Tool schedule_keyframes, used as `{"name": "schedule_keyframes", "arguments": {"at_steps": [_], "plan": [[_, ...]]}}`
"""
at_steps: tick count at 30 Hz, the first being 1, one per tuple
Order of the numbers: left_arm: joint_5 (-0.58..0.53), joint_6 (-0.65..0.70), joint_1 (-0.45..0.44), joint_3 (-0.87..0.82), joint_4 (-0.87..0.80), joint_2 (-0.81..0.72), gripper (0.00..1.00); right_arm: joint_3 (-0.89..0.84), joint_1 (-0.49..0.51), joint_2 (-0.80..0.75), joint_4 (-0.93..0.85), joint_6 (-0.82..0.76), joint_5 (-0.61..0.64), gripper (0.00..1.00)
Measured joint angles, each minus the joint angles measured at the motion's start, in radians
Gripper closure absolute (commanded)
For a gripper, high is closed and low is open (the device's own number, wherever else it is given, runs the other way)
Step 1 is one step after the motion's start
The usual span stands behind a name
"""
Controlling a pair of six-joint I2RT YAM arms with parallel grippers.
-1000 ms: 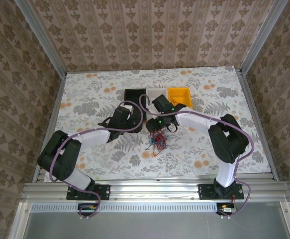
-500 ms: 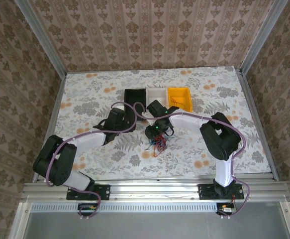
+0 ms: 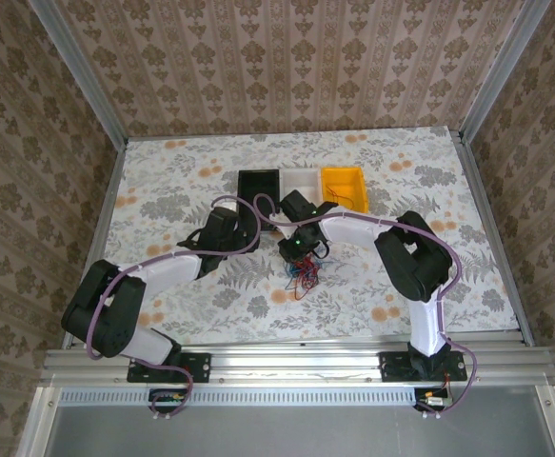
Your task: Untangle the cables
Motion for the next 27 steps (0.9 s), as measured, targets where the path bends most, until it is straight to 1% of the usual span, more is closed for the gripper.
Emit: {"name": "schedule_keyframes", "arguments": {"at_steps": [3, 6, 9, 15, 19, 22, 27], "plan": [[0.021, 0.018, -0.005, 0.0, 0.001, 0.0, 0.06, -0.014, -0.021, -0.006, 0.027, 0.014, -0.026, 1.0], [0.058, 0.045, -0.017, 0.0, 0.005, 0.004, 0.05, -0.065, -0.058, -0.052, 0.068, 0.034, -0.066, 1.0], [0.13, 0.087, -0.035, 0.0, 0.021, 0.006, 0.04, -0.111, -0.099, -0.132, 0.101, 0.059, -0.124, 1.0], [0.323, 0.188, -0.092, 0.0, 0.077, 0.006, 0.02, -0.179, -0.167, -0.303, 0.193, 0.118, -0.246, 1.0], [0.404, 0.257, -0.146, 0.022, 0.071, 0.018, 0.0, -0.224, -0.2, -0.339, 0.264, 0.172, -0.307, 1.0], [0.438, 0.296, -0.172, 0.093, 0.06, 0.076, 0.0, -0.257, -0.219, -0.339, 0.305, 0.21, -0.334, 1.0], [0.452, 0.321, -0.185, 0.183, 0.084, 0.184, 0.02, -0.286, -0.248, -0.34, 0.351, 0.261, -0.365, 1.0]]}}
